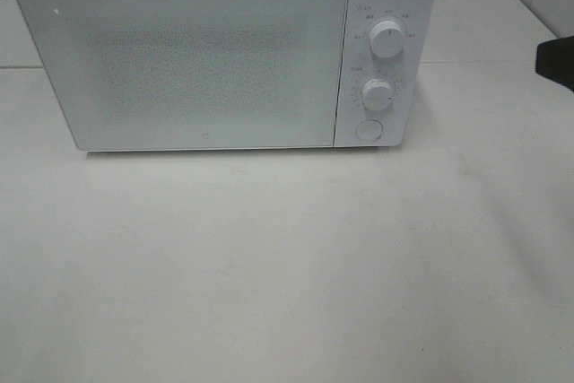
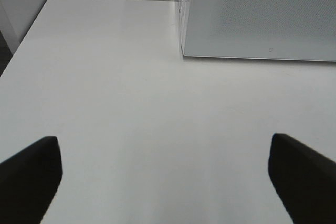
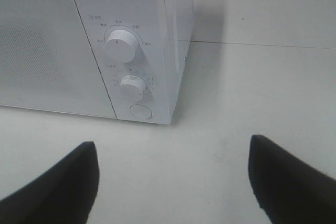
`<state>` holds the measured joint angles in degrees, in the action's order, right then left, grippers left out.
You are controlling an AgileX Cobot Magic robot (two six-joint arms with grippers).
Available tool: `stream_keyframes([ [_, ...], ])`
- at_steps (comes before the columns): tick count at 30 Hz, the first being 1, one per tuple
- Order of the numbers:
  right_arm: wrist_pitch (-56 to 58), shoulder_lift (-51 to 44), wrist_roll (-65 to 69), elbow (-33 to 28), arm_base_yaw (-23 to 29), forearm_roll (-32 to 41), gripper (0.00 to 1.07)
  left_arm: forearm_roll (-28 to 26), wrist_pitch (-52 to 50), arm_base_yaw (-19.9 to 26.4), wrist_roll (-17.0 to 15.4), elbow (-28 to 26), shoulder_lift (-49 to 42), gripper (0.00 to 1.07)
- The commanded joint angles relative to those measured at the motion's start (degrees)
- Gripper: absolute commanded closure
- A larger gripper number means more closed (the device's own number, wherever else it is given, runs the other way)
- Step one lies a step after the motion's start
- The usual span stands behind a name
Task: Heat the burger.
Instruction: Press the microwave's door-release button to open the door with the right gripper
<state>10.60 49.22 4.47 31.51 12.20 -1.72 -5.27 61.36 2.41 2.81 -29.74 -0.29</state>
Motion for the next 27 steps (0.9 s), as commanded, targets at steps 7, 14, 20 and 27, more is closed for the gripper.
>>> stream_keyframes([
  [7, -16.67, 10.71, -0.11, -0.34, -0.17, -0.46, 0.31, -0.06, -0.23, 0.0, -0.4, 0.17, -0.8, 0.06],
  [14, -36.9, 18.51, -0.29, -5.39, -0.11, -0.23, 0.31, -0.06, -0.23, 0.0, -0.4, 0.17, -0.8, 0.06],
  [20, -46.98, 25.15, -3.44, -8.08, -0.11, 3.67, 0.31, -0.06, -0.23, 0.0, -0.4, 0.17, -0.8, 0.06],
  [27, -56.78, 30.94, -8.42, -11.12, 0.0, 11.57, 0.31, -0.06, -0.23, 0.0, -0.4, 0.17, -0.8, 0.06],
])
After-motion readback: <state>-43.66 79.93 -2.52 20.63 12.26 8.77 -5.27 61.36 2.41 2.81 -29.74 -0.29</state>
